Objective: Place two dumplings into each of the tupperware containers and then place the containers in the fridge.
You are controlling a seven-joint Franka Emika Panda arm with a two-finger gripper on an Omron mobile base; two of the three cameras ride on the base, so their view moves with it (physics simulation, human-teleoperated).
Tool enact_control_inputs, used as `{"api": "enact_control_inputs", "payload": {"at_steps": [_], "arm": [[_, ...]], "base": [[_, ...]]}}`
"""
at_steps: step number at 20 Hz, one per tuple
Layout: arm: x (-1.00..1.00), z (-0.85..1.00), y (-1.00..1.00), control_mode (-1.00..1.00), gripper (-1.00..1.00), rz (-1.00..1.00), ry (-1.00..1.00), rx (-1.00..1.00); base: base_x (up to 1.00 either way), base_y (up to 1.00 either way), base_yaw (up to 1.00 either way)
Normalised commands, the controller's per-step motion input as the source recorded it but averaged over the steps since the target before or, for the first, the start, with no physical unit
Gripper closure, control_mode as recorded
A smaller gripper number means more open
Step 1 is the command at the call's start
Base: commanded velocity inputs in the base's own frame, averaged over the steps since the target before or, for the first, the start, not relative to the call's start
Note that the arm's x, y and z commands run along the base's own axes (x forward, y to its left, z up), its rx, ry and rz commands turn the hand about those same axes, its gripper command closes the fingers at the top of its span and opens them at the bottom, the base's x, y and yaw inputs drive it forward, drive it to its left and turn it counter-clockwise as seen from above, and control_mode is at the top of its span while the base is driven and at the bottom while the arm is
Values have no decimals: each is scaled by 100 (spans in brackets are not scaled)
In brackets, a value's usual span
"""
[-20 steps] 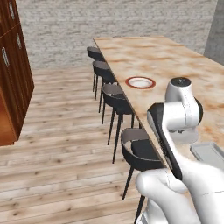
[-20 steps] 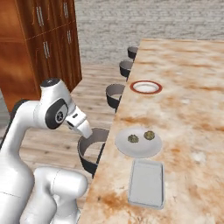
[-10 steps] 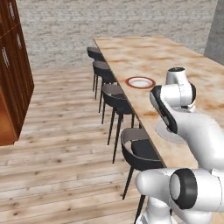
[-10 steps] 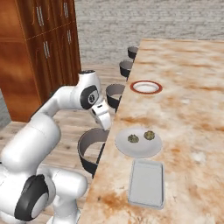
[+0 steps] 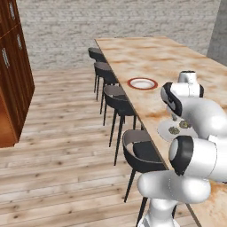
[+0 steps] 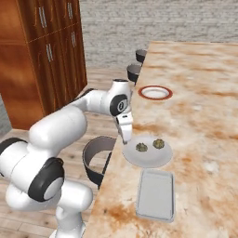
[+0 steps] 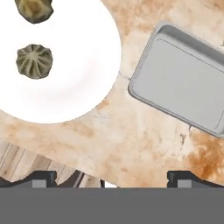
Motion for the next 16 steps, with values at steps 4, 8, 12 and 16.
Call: {"api": "enact_control_inputs", "payload": {"at_steps": [4, 8, 12, 16], "arm": [[-3, -26, -20, -100, -100, 0, -19, 9], [5, -46, -1, -100, -100, 4, -11, 0], [28, -38, -28, -100, -100, 3, -1, 4], [36, -49, -31, -100, -100, 4, 0, 4]], "base": [[0, 0, 0], [0, 0, 0], [0, 0, 0], [0, 0, 0]]}}
